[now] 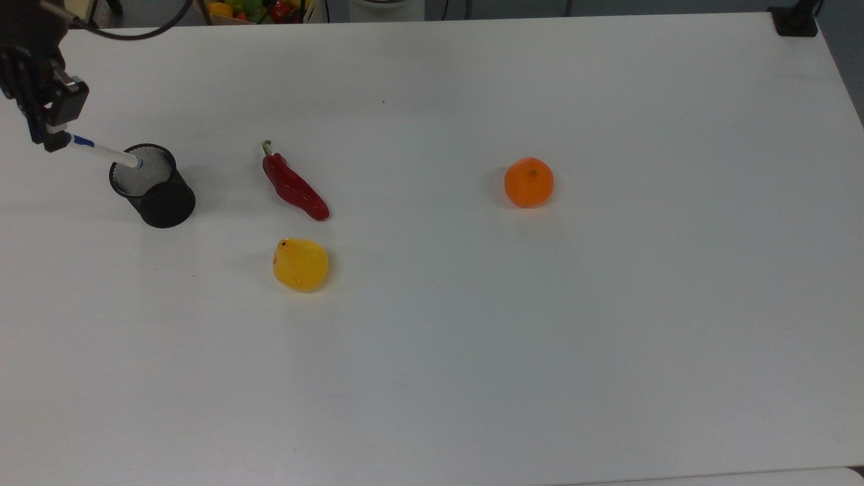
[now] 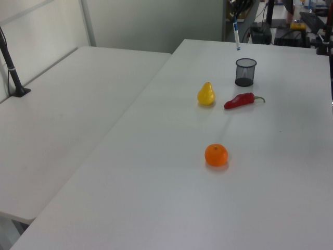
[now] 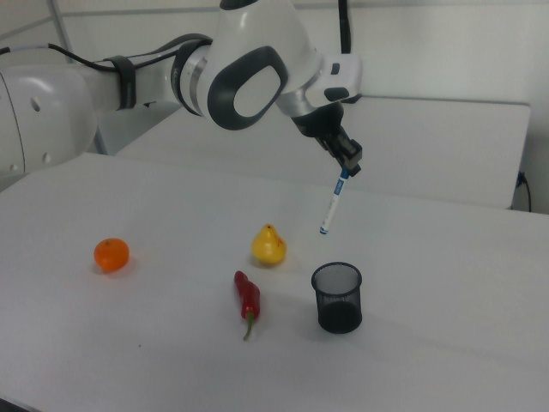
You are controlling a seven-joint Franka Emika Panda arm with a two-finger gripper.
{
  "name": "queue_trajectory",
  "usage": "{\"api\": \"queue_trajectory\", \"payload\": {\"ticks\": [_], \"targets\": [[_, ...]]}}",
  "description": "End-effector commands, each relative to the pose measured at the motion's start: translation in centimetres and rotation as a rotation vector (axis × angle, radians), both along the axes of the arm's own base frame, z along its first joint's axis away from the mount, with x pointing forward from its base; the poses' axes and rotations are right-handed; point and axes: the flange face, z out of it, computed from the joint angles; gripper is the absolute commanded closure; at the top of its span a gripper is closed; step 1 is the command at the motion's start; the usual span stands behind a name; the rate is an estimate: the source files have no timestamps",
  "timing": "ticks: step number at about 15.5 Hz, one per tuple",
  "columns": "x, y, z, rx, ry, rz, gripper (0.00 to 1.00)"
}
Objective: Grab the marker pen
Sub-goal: 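Carry the marker away from the cup and lower it to the table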
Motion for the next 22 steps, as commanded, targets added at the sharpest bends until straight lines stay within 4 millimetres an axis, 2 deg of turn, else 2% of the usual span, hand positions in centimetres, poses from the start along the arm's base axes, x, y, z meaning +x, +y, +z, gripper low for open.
{"api": "queue_trajectory", "payload": {"ticks": [1, 2, 4, 7, 11, 15, 20, 21, 22], "targets": [[0.1, 5.3, 0.7, 0.056, 0.068, 0.086, 1.00], [0.2, 7.6, 0.6, 0.079, 0.105, 0.115, 1.00], [0.1, 10.5, 0.6, 0.108, 0.147, 0.149, 1.00], [0.0, 14.6, -0.6, 0.138, 0.244, 0.207, 1.00], [0.1, 17.8, -2.9, 0.158, 0.341, 0.258, 1.00], [0.3, 20.5, -7.2, 0.168, 0.486, 0.329, 1.00], [0.4, 25.5, -12.4, 0.169, 0.630, 0.446, 1.00], [0.3, 26.3, -14.0, 0.173, 0.663, 0.457, 1.00], [0.3, 26.6, -14.7, 0.169, 0.676, 0.459, 1.00]]}}
